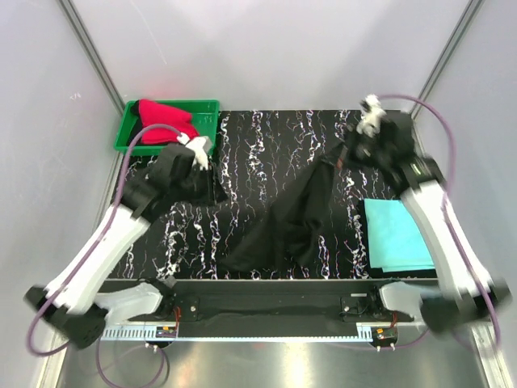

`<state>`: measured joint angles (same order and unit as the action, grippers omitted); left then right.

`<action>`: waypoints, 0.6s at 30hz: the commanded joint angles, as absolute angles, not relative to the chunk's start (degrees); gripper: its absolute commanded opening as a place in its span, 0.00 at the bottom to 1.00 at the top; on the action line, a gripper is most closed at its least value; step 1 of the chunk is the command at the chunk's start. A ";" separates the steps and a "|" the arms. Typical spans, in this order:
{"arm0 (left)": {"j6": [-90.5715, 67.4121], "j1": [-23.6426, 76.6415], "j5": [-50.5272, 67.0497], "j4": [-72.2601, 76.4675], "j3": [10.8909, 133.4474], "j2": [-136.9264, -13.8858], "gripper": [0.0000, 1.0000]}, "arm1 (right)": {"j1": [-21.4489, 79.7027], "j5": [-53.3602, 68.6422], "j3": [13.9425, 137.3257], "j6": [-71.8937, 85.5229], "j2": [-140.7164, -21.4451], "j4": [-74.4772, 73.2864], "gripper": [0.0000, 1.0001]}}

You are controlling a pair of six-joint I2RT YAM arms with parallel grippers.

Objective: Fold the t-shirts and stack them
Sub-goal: Flatten the tshirt out

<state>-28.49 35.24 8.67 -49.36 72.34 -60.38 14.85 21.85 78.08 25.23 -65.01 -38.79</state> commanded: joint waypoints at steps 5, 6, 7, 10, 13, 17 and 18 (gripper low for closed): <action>-27.07 20.39 4.21 -61.27 74.97 -75.15 0.43 | 14.33 13.80 99.84 23.03 -98.52 -55.45 0.47; -26.90 20.65 5.96 -58.82 75.06 -74.10 0.46 | 14.41 13.02 96.10 22.33 -97.74 -55.28 0.57; -26.81 21.44 6.93 -57.32 74.45 -71.74 0.50 | 14.41 12.75 93.54 21.02 -94.52 -53.63 0.62; -26.37 23.10 18.24 -49.50 68.57 -69.96 0.64 | 14.41 14.05 82.82 18.38 -87.40 -51.16 0.86; -26.37 32.37 21.63 -44.21 64.69 -71.88 0.64 | 14.33 16.78 72.45 19.59 -81.33 -49.75 1.00; -24.61 47.26 17.07 -42.89 65.21 -77.32 0.43 | 9.78 28.02 56.46 28.73 -72.97 -40.71 1.00; -23.57 49.98 15.66 -42.72 65.56 -78.39 0.40 | 9.76 25.60 52.60 29.44 -71.47 -40.00 1.00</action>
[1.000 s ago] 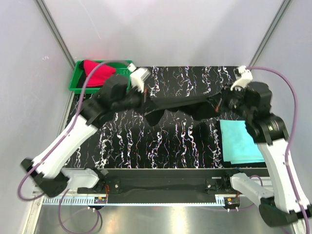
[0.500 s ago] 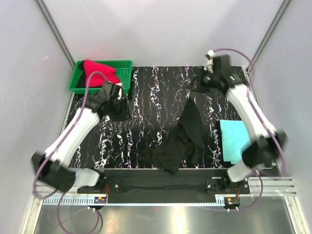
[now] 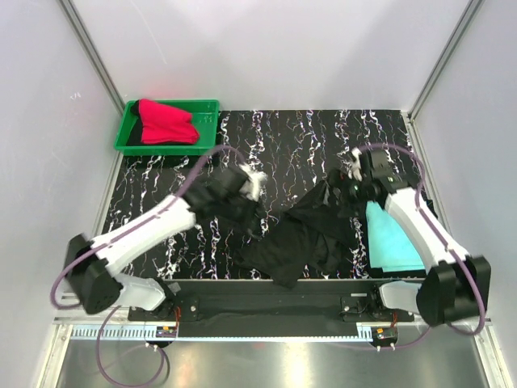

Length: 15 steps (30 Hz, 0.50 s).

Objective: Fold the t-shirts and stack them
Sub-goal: Flatten the tshirt out

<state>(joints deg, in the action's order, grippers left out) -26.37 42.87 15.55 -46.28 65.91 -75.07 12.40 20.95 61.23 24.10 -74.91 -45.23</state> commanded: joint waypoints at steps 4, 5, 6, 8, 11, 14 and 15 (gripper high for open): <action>-20.57 63.33 10.03 -42.63 70.29 -85.15 0.49 | 9.76 23.64 49.84 27.08 -66.63 -40.16 1.00; -20.39 64.67 9.24 -42.54 71.62 -86.73 0.49 | 9.67 23.56 49.75 27.16 -66.53 -40.34 0.98; -20.04 65.73 8.53 -42.54 72.85 -90.49 0.49 | 9.75 22.77 49.66 27.16 -66.53 -40.60 0.90; -19.78 68.72 6.96 -42.36 76.70 -93.94 0.48 | 9.67 22.32 49.83 27.51 -67.06 -41.04 0.79; -19.60 71.27 5.72 -42.01 80.67 -99.74 0.43 | 9.58 23.55 50.97 28.56 -68.64 -41.05 0.67; -20.13 72.42 5.71 -41.31 82.17 -104.41 0.44 | 9.58 23.56 51.50 29.09 -69.61 -41.13 0.69; -20.30 72.86 5.89 -40.87 82.79 -105.55 0.46 | 9.58 22.51 51.50 29.00 -69.44 -41.31 0.70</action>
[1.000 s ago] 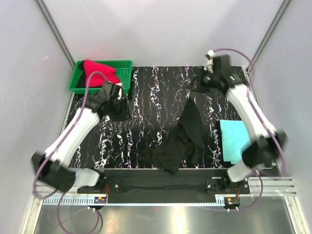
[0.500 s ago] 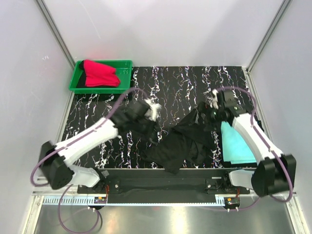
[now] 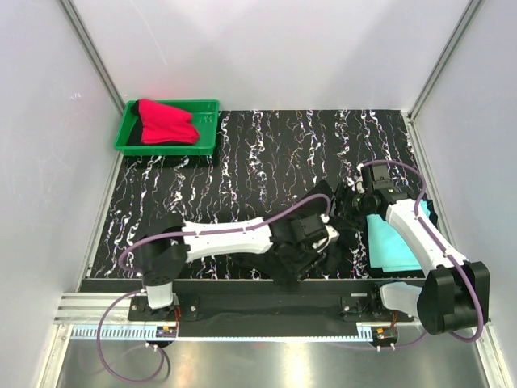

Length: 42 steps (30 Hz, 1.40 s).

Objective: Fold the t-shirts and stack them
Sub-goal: Flatten the tshirt out

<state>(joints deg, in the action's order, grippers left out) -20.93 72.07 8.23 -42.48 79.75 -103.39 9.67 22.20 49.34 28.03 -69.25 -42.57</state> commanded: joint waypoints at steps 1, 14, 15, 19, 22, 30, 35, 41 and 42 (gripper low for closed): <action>-20.30 73.12 6.06 -40.70 83.14 -107.12 0.48 | 9.58 21.63 51.42 29.00 -69.00 -41.74 0.71; -23.38 74.00 0.18 -38.15 79.55 -113.99 0.37 | 9.67 17.49 46.76 29.18 -60.82 -46.93 0.72; -23.81 74.00 0.18 -37.88 79.28 -114.60 0.37 | 9.58 17.32 46.93 29.61 -60.47 -46.85 0.73; -23.82 73.92 -3.68 -36.30 77.87 -115.22 0.19 | 9.58 16.35 47.55 31.20 -59.50 -46.67 0.73; -23.47 73.92 -6.85 -36.39 77.52 -114.27 0.00 | 9.58 16.26 47.64 31.38 -59.59 -46.58 0.73; -24.61 70.32 -9.76 -44.20 74.36 -91.96 0.00 | 10.02 21.01 52.20 25.58 -72.65 -44.65 0.72; -25.66 66.45 -5.90 -45.26 70.32 -82.19 0.00 | 15.10 18.73 62.28 25.93 -80.85 -43.24 0.58; -24.96 58.89 -3.17 -45.26 68.03 -78.66 0.00 | 21.53 15.99 73.01 24.18 -90.60 -43.59 0.81; -24.79 58.02 -3.25 -45.35 68.03 -78.40 0.00 | 21.88 16.08 74.26 22.78 -93.14 -44.20 0.85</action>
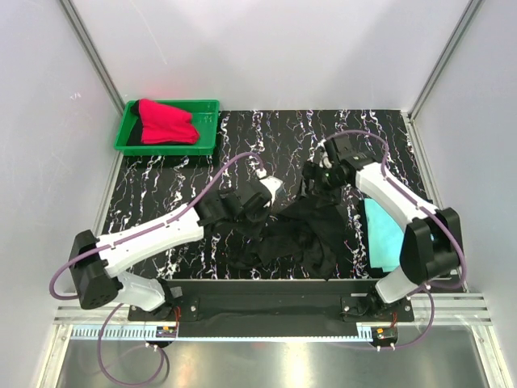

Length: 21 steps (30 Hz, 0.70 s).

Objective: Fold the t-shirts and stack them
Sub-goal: Flatten the tshirt out

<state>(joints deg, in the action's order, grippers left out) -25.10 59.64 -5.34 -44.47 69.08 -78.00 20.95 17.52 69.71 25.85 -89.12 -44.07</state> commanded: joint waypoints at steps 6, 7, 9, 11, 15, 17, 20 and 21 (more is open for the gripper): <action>-24.43 54.50 -2.81 -45.61 69.78 -79.36 0.00 | 24.61 15.65 78.40 14.78 -96.60 -47.10 0.76; -24.43 53.88 -2.64 -45.88 69.96 -79.19 0.00 | 24.78 14.77 77.70 14.24 -95.81 -47.28 0.70; -24.00 51.95 -2.20 -46.14 70.40 -79.01 0.00 | 24.87 11.26 73.67 13.10 -92.66 -47.02 0.67; -23.47 50.20 -1.33 -46.32 70.75 -78.84 0.00 | 25.05 8.72 69.64 12.05 -89.49 -46.85 0.69; -23.12 47.90 1.75 -46.41 71.72 -79.36 0.00 | 25.93 9.14 64.34 11.87 -84.92 -44.57 0.81; -22.50 47.38 2.98 -46.41 73.03 -80.32 0.00 | 26.45 9.32 62.67 11.69 -84.81 -42.55 0.84; -21.45 47.11 3.95 -47.02 75.40 -81.30 0.00 | 27.51 8.18 63.28 11.25 -87.18 -41.84 0.84; -21.27 47.02 4.13 -47.20 76.02 -81.73 0.00 | 28.73 7.56 63.72 10.90 -89.01 -41.57 0.84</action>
